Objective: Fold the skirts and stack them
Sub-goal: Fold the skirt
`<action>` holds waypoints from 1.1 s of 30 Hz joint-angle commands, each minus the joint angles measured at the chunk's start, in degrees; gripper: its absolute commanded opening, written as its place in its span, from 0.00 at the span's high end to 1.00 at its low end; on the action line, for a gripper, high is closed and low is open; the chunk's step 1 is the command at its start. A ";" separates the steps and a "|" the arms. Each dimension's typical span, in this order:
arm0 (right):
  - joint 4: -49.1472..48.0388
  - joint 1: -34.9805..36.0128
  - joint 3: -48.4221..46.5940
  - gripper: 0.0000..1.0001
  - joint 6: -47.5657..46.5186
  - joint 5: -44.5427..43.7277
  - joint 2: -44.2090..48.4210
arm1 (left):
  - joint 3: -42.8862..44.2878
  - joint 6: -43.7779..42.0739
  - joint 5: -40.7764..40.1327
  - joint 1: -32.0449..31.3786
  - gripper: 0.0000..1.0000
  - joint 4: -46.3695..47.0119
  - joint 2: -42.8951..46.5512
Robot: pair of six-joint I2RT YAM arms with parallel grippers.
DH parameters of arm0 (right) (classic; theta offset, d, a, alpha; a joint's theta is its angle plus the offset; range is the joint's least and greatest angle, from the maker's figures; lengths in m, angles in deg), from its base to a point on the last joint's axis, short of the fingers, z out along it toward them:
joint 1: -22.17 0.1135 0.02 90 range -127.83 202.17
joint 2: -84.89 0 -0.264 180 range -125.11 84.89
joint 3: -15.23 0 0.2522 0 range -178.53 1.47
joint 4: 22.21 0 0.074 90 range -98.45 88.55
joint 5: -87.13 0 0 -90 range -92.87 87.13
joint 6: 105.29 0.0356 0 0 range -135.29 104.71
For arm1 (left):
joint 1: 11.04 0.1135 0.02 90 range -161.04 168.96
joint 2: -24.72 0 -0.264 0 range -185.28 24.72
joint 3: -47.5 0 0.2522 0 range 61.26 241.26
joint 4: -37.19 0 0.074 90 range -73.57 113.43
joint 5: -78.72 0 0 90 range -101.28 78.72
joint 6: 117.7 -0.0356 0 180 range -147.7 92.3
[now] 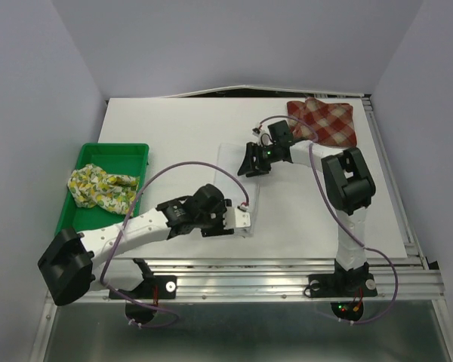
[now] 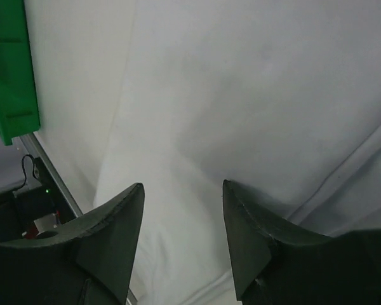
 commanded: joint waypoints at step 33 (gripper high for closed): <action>3.01 0.39 0.63 0.43 -7.48 1.74 -5.76 | -3.85 -15.20 -2.65 -11.19 0.50 12.07 -13.99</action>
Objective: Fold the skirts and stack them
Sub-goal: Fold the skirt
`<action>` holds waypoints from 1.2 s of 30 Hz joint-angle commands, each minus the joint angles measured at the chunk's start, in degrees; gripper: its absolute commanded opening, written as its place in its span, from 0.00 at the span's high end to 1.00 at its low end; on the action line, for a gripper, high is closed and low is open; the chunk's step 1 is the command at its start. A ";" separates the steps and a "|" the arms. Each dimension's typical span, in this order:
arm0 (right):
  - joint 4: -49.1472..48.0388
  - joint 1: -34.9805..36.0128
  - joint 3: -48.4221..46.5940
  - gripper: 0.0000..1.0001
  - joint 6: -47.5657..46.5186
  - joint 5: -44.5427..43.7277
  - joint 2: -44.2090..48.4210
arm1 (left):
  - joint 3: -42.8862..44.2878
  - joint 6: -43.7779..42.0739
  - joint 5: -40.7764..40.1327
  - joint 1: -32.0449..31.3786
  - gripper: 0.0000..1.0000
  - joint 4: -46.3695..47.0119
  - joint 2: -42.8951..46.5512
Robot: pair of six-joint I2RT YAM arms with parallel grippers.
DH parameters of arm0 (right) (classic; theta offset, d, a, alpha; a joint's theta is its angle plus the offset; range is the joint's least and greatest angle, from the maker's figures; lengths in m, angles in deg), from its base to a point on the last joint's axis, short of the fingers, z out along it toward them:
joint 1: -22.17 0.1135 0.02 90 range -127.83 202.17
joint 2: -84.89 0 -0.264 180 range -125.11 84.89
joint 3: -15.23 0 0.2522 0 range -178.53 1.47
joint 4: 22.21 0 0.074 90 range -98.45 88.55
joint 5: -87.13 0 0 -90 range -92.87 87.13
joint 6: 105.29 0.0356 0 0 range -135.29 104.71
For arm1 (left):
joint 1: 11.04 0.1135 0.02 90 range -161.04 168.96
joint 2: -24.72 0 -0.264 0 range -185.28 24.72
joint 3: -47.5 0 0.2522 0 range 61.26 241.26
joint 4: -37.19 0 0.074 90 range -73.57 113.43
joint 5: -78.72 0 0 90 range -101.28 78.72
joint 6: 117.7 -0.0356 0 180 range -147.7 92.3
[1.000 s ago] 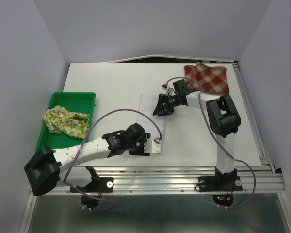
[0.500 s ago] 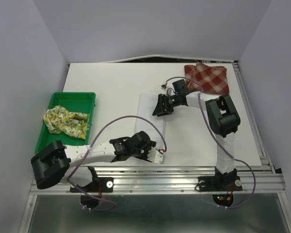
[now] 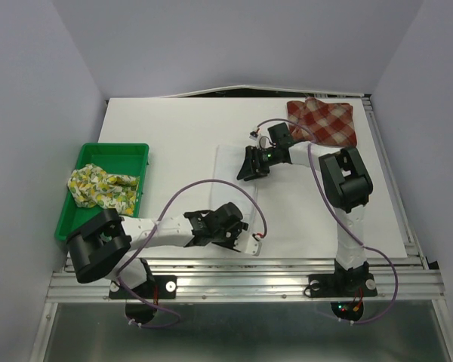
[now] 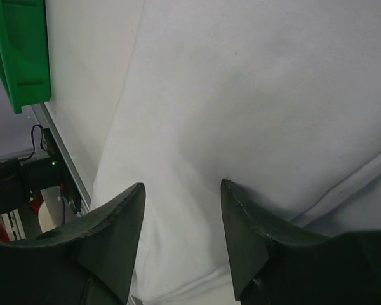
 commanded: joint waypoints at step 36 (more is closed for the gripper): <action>10.59 0.39 -21.06 0.00 -12.25 -7.87 -1.58 | 26.06 13.77 20.26 -0.59 1.00 -31.07 -2.22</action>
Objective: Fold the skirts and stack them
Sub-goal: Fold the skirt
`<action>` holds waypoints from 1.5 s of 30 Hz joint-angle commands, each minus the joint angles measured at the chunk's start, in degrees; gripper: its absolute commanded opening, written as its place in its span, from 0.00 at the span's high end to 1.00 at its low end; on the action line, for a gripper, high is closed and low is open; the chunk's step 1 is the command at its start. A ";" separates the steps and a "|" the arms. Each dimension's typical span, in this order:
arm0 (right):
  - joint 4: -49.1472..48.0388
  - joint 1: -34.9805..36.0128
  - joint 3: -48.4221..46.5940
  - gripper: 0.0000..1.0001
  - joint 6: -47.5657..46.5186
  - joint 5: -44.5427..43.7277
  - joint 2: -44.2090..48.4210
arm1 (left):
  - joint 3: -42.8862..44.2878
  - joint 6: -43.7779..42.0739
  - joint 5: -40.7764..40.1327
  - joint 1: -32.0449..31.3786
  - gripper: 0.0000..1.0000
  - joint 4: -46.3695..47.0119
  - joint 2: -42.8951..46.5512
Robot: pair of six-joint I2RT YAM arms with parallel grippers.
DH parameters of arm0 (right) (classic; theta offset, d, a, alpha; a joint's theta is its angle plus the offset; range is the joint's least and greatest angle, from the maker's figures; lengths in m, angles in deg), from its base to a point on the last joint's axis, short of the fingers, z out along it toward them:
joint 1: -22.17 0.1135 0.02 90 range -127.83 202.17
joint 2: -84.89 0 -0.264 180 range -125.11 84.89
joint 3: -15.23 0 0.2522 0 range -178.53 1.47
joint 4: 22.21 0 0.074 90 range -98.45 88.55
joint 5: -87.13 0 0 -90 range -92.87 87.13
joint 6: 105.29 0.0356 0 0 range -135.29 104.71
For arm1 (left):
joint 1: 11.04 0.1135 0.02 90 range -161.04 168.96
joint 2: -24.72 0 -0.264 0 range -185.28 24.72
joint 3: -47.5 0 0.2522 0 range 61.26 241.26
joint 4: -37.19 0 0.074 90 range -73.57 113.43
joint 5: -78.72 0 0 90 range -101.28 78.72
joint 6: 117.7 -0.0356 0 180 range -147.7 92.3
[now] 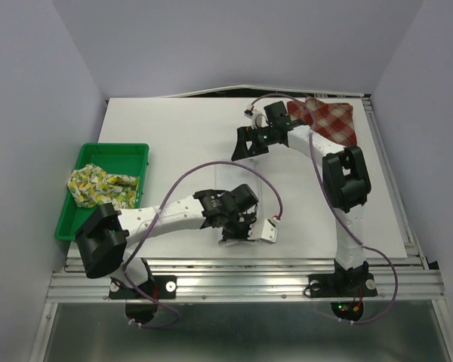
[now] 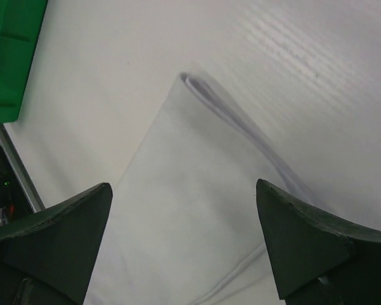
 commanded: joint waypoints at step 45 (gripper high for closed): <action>10.71 2.94 0.20 0.85 -12.87 18.81 -10.77 | 23.90 -18.44 2.62 22.04 1.00 -0.51 -15.73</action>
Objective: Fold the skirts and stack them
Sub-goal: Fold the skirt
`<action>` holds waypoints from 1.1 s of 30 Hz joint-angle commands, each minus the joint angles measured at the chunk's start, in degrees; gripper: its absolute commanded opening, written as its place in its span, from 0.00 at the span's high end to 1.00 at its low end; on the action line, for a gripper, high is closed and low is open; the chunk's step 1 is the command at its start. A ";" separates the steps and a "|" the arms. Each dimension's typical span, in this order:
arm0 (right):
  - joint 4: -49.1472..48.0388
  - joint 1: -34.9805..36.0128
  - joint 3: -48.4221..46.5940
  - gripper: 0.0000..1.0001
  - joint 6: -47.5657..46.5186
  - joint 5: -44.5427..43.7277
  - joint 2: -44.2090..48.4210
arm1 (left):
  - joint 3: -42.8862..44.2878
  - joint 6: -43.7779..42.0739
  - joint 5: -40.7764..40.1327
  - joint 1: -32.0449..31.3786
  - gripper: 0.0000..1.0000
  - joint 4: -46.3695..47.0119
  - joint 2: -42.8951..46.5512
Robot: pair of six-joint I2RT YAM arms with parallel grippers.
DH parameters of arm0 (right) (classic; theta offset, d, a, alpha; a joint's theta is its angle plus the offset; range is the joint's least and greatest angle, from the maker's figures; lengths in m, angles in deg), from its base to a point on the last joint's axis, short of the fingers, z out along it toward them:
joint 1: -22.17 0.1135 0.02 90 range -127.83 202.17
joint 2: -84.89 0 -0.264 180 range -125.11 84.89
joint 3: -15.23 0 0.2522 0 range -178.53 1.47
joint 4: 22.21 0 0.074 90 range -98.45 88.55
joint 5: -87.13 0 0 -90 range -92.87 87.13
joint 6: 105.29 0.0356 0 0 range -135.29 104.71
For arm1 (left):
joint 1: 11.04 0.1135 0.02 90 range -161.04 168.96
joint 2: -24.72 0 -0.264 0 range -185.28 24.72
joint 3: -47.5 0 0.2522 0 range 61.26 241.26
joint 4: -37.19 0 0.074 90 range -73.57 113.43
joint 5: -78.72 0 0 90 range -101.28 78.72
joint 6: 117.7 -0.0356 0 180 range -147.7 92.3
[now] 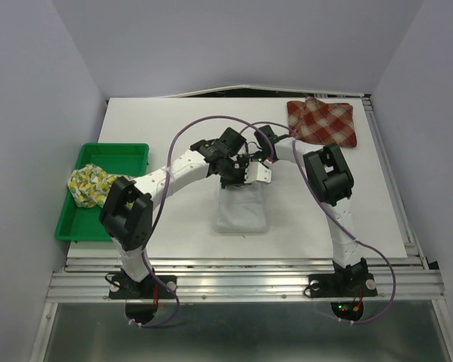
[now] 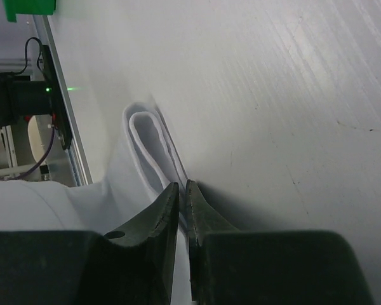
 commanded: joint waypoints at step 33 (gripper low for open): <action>0.20 -4.71 -22.40 0.22 8.02 -21.53 2.59 | -1.57 21.79 -6.12 6.09 0.01 12.45 16.58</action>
